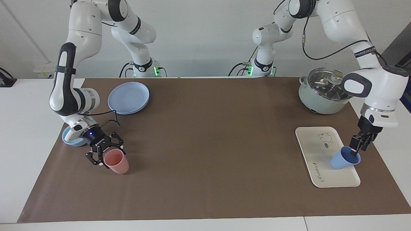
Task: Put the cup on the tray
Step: 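Lower the blue cup onto the tray while the right gripper lowers the pink cup, then open the left gripper and withdraw while the right gripper releases the pink cup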
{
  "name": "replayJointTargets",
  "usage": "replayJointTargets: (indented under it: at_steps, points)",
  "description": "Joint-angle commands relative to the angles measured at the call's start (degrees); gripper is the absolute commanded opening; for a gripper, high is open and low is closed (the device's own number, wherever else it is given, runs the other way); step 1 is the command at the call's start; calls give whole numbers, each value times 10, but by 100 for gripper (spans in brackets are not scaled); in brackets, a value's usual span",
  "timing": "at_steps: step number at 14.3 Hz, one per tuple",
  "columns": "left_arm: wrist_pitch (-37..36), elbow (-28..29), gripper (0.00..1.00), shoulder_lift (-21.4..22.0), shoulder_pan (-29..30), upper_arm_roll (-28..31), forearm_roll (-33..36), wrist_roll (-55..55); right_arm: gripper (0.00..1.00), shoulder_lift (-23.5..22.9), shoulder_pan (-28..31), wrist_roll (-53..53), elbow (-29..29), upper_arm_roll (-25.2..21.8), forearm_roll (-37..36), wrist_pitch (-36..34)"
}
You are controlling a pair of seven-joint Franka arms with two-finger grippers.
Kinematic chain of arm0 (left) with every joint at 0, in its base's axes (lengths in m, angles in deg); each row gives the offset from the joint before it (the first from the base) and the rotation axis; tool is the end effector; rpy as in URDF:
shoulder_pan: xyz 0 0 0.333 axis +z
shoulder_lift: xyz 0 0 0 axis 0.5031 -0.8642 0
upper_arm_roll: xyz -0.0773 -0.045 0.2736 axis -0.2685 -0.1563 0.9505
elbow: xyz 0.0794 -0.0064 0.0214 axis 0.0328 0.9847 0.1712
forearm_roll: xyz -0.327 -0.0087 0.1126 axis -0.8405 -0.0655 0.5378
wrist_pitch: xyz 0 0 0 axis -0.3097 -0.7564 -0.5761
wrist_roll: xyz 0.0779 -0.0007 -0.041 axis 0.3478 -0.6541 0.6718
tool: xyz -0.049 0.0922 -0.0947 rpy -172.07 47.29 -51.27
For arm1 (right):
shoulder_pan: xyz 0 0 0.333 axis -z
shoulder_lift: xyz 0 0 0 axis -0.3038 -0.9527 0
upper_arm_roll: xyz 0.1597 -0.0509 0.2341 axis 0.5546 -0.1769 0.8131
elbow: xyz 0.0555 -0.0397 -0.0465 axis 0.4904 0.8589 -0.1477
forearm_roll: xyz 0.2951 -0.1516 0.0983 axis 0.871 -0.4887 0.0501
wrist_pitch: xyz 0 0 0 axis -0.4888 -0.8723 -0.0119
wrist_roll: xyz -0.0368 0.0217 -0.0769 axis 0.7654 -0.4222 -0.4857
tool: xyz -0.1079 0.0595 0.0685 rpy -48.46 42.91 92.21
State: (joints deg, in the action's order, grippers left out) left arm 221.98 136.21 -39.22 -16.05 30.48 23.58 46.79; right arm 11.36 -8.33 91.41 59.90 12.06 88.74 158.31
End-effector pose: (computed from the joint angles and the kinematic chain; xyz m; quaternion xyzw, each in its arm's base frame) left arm 0.6425 0.1270 0.4052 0.9645 0.1649 0.2006 0.0489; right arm 0.5965 -0.0634 0.2673 -0.7687 -0.3058 -0.5098 0.2359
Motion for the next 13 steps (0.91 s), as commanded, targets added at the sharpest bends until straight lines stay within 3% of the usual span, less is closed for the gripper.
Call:
replayJointTargets:
  at_steps: [1,5,6,7,10,13]
  points:
    - [-142,-104,79,-22,-46,10,20,5,0,9,2,34,17,3,21,4]
    - [-294,-163,79,-15,-104,12,69,5,4,11,3,53,28,2,20,5]
    - [-339,-175,79,-12,-112,13,73,5,41,11,3,53,28,2,20,5]
    - [-381,-176,79,-3,-114,10,82,5,99,12,3,53,28,2,20,5]
    - [-461,-176,80,35,-143,4,114,4,100,12,3,53,24,2,19,4]
    - [-471,-150,100,80,-151,2,112,2,100,21,2,46,19,2,11,6]
